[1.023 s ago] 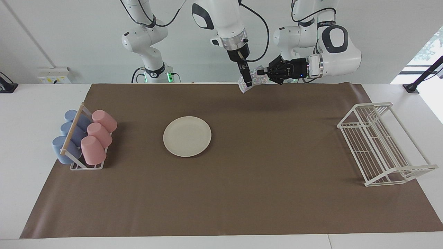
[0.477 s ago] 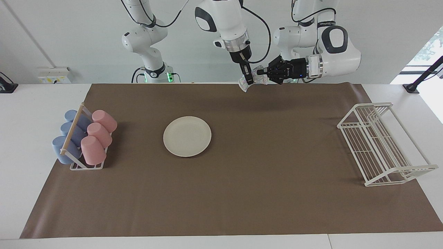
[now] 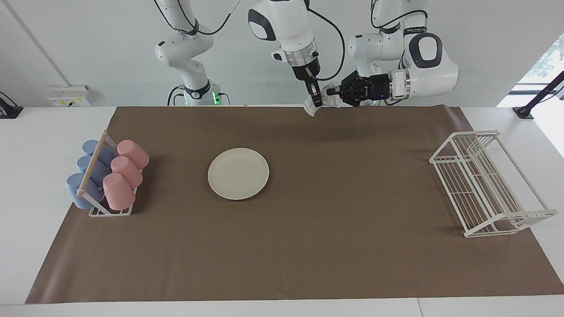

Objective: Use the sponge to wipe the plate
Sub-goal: 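Grasp the sponge with the right gripper while the left gripper releases it, then rub the sponge over the plate surface with the right gripper, then carry the sponge off the plate toward the left gripper with the right gripper, then grasp the sponge with the left gripper from the right gripper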

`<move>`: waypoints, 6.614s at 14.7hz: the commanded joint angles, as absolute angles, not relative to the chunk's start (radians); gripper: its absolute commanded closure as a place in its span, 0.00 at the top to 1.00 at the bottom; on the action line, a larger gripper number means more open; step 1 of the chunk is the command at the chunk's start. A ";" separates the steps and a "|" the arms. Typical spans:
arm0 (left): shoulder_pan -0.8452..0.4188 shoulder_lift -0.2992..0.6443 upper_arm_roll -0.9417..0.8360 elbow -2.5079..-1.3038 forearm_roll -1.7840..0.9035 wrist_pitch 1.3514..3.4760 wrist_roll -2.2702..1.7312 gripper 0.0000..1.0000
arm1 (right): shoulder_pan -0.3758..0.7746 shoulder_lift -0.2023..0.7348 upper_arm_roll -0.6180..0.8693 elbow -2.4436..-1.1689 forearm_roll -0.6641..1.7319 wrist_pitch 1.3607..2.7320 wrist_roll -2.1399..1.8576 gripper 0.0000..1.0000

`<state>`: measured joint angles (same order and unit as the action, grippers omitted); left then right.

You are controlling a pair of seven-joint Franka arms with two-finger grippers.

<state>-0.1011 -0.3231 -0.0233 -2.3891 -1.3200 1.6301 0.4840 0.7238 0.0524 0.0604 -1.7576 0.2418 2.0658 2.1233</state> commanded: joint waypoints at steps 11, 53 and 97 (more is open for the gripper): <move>-0.068 -0.342 -0.008 -2.375 -1.080 1.634 0.396 1.00 | 0.431 0.090 0.061 -2.084 0.210 2.397 1.551 0.00; 0.040 -0.290 -0.009 -2.209 -0.474 1.805 0.130 1.00 | 0.216 0.202 0.060 -2.286 0.224 2.599 0.994 0.00; -0.321 -0.292 -0.017 -2.287 -1.219 1.927 0.139 0.98 | 0.624 0.075 0.069 -1.704 0.156 1.934 2.154 0.00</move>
